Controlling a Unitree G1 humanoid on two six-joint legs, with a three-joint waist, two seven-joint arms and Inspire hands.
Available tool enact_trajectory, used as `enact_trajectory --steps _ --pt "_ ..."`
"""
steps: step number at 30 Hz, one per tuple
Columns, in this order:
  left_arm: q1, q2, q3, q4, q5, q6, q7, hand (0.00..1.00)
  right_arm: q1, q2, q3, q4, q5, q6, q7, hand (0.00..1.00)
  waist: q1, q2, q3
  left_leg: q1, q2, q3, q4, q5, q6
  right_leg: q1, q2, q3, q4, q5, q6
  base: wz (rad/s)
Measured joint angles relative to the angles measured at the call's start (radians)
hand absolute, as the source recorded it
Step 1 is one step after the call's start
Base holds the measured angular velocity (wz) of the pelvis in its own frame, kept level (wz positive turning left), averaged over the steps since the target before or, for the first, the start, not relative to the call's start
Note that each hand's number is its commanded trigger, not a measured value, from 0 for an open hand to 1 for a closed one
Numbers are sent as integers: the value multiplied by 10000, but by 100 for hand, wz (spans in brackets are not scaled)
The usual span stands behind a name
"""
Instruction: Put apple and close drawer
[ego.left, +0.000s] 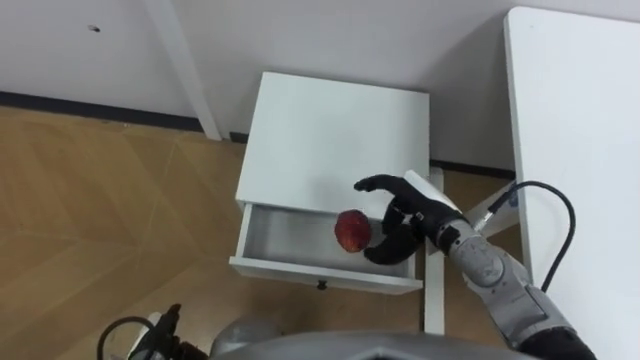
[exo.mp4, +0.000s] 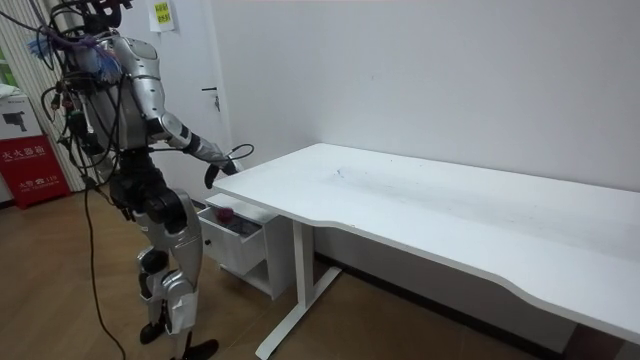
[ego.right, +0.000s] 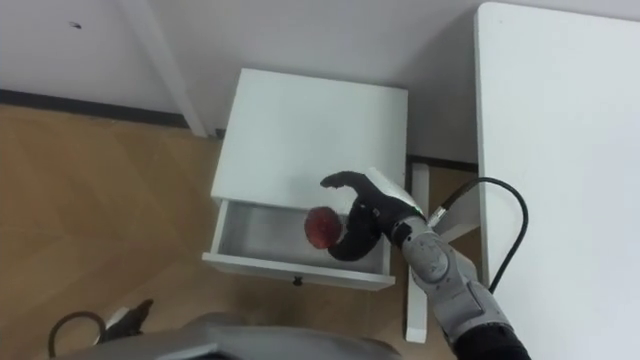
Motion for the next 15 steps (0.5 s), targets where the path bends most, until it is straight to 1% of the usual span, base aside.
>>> enact_trajectory --steps 10,15 --pt "66 -17 1 1 3 3 9 0 122 0 -16 159 -2 6 -31 0 -40 5 -11 -70 -3 -28 53 -2 -2 15 1 -34 11 0 0 0" --pt "118 -87 1 -55 7 4 11 0 167 -1 -27 160 10 6 -102 0 -84 -3 -28 -115 -4 -63 106 1 -7 3 1 -64 9 0 0 2"
